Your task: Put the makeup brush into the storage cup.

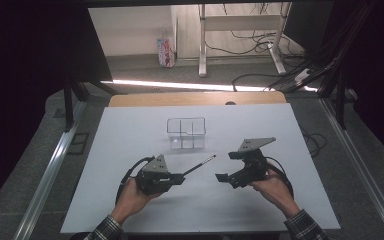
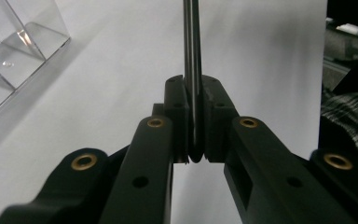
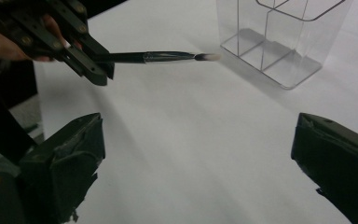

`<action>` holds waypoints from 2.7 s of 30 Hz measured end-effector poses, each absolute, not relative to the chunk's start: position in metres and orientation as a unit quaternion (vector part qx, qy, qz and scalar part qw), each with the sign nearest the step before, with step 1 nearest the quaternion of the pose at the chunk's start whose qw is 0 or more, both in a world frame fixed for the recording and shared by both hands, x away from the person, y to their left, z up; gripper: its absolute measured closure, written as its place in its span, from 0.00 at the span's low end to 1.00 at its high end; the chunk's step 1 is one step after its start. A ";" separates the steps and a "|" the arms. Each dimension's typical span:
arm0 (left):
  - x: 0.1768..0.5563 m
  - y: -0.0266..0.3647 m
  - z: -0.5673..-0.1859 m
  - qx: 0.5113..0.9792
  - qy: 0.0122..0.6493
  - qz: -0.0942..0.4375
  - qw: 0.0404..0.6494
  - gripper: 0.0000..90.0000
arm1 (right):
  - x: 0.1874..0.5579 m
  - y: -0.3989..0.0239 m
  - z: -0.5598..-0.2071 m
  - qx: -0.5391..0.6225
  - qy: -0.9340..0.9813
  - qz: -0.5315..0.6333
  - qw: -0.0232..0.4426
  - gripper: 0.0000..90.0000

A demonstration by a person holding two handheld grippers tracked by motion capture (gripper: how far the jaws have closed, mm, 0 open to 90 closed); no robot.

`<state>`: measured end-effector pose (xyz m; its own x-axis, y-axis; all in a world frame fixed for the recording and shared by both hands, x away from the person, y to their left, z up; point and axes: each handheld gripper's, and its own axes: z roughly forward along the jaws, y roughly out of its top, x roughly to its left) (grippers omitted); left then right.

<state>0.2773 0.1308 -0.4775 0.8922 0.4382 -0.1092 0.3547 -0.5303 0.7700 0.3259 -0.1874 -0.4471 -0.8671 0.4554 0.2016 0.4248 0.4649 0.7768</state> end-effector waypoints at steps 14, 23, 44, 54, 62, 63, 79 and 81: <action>0.277 0.128 -0.478 0.845 0.224 0.029 0.484 0.92 | 0.322 -0.181 -0.443 0.273 0.823 0.497 -0.020 0.07; 0.275 0.125 -0.477 0.842 0.214 0.025 0.495 0.92 | 0.322 -0.180 -0.441 0.276 0.789 0.544 -0.072 0.43; 0.276 0.120 -0.480 0.851 0.210 0.021 0.481 0.86 | 0.332 -0.176 -0.452 0.289 0.723 0.596 -0.198 0.93; 0.276 0.119 -0.479 0.855 0.223 0.042 0.466 0.54 | 0.324 -0.171 -0.440 0.271 0.778 0.556 -0.112 0.93; 0.276 0.117 -0.479 0.856 0.228 0.042 0.461 0.44 | 0.318 -0.162 -0.434 0.246 0.824 0.508 -0.049 0.93; 0.276 0.117 -0.479 0.857 0.228 0.042 0.460 0.43 | 0.316 -0.161 -0.434 0.240 0.829 0.503 -0.043 0.93; 0.276 0.105 -0.479 0.864 0.215 0.032 0.454 0.44 | 0.302 -0.131 -0.432 0.174 0.883 0.436 -0.008 0.93; 0.276 0.104 -0.480 0.864 0.214 0.033 0.454 0.47 | 0.300 -0.128 -0.432 0.169 0.884 0.435 -0.009 0.93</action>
<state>0.2756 0.1035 -0.4796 0.9064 0.3991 -0.1381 0.3400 -0.4958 0.7991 0.3002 -0.1281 -0.4324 -0.9427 0.2907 0.1634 0.3068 0.5641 0.7666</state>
